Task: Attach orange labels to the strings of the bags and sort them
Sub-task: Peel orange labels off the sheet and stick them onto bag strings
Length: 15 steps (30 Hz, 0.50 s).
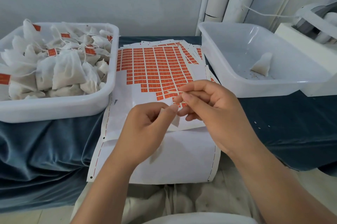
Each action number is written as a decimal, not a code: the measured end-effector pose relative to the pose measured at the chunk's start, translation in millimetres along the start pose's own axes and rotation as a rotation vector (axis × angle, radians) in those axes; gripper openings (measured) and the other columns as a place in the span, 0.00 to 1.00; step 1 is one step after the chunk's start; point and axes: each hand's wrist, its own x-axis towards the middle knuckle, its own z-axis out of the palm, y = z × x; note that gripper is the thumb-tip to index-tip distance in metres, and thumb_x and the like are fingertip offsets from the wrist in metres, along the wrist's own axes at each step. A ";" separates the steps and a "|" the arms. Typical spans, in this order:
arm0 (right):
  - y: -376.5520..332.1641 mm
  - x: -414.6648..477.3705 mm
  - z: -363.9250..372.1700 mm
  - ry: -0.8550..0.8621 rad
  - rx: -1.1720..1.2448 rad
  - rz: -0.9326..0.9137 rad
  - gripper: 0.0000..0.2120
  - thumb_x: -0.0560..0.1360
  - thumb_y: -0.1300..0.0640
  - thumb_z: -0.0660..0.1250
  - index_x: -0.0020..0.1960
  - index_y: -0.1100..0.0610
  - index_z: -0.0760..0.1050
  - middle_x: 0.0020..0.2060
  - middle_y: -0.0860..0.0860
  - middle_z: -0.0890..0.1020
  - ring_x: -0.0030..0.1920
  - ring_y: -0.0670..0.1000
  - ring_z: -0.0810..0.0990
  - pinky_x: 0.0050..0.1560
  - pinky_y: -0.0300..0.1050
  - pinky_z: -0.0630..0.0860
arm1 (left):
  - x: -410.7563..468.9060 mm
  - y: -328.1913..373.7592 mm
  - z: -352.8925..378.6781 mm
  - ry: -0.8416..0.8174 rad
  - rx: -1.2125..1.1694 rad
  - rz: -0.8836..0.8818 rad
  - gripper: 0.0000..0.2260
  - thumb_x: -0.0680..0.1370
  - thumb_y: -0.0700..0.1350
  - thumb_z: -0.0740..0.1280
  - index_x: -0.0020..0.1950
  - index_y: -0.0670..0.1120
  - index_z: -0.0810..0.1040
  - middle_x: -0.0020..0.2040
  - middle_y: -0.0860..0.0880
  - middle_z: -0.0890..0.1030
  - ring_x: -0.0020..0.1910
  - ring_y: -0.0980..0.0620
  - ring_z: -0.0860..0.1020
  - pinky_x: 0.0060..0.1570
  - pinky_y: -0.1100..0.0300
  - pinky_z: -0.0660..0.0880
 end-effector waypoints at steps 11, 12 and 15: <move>6.5 4.6 -2.7 0.087 0.146 0.069 0.08 0.84 0.58 0.68 0.56 0.46 0.81 0.49 0.48 0.89 0.47 0.52 0.89 0.44 0.40 0.84 | 5.4 -6.4 -1.4 -0.031 0.002 -0.067 0.11 0.82 0.57 0.66 0.44 0.56 0.84 0.38 0.51 0.82 0.39 0.49 0.80 0.38 0.65 0.78; 7.4 4.9 -2.6 0.094 0.145 0.073 0.08 0.84 0.57 0.68 0.57 0.46 0.81 0.49 0.47 0.89 0.47 0.52 0.89 0.43 0.40 0.84 | 5.1 -6.9 -0.4 -0.017 0.016 -0.062 0.11 0.82 0.55 0.67 0.44 0.56 0.85 0.36 0.53 0.82 0.37 0.52 0.80 0.36 0.69 0.76; 9.8 6.1 -3.0 0.107 0.144 0.082 0.07 0.84 0.57 0.68 0.58 0.46 0.80 0.49 0.46 0.89 0.48 0.51 0.89 0.44 0.39 0.84 | 4.3 -7.4 0.9 0.044 0.003 -0.056 0.10 0.80 0.57 0.69 0.44 0.57 0.86 0.33 0.56 0.80 0.32 0.60 0.76 0.32 0.73 0.72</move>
